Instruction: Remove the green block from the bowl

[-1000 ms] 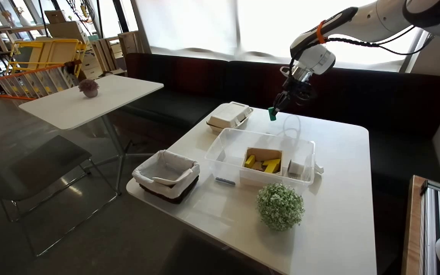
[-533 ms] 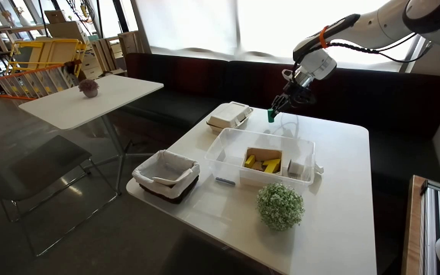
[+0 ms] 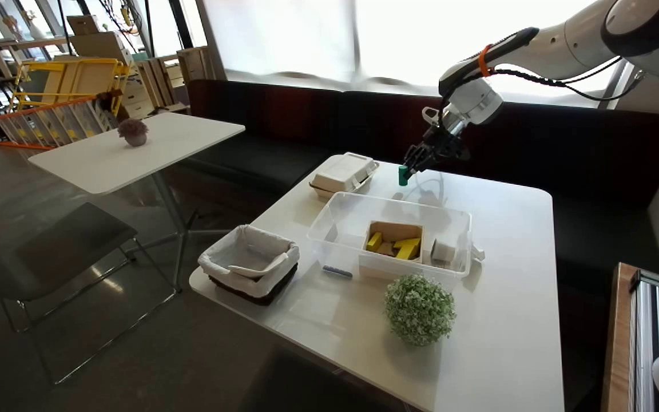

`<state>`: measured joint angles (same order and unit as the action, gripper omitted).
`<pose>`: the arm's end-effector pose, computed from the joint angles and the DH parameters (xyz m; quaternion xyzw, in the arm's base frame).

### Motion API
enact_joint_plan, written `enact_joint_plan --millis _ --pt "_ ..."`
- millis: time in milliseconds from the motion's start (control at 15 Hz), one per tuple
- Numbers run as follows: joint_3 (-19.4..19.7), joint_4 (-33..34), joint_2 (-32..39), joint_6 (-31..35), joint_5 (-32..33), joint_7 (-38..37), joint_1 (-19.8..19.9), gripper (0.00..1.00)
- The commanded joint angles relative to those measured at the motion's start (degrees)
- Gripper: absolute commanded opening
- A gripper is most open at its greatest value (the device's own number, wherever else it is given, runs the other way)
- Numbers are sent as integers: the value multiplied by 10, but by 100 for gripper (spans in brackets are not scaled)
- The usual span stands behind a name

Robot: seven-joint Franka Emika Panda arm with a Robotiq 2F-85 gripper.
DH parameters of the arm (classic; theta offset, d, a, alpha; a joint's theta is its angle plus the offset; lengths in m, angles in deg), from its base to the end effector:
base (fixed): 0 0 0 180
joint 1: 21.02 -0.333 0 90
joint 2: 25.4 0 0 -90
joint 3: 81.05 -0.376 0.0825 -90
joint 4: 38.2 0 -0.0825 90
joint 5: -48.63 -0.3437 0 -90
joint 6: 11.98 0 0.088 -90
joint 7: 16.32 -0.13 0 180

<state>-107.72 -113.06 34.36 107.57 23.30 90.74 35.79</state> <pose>0.6041 -0.4280 0.1864 -0.8306 -0.3997 -0.3206 0.2183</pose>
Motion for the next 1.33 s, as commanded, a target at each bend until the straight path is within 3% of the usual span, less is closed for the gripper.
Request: enact_joint_plan --millis 0,667,733,800,1200,1267 --pt "-10 7 16 27 -12 26 5 8" --pt "-9 22 37 34 -4 47 1 8" --pt "-9 23 37 35 -3 51 1 58" --pt "-10 19 31 34 -3 54 2 59" --pt "20 -6 -18 22 33 15 -15 100" --pt "23 -12 -29 35 36 7 -17 100"
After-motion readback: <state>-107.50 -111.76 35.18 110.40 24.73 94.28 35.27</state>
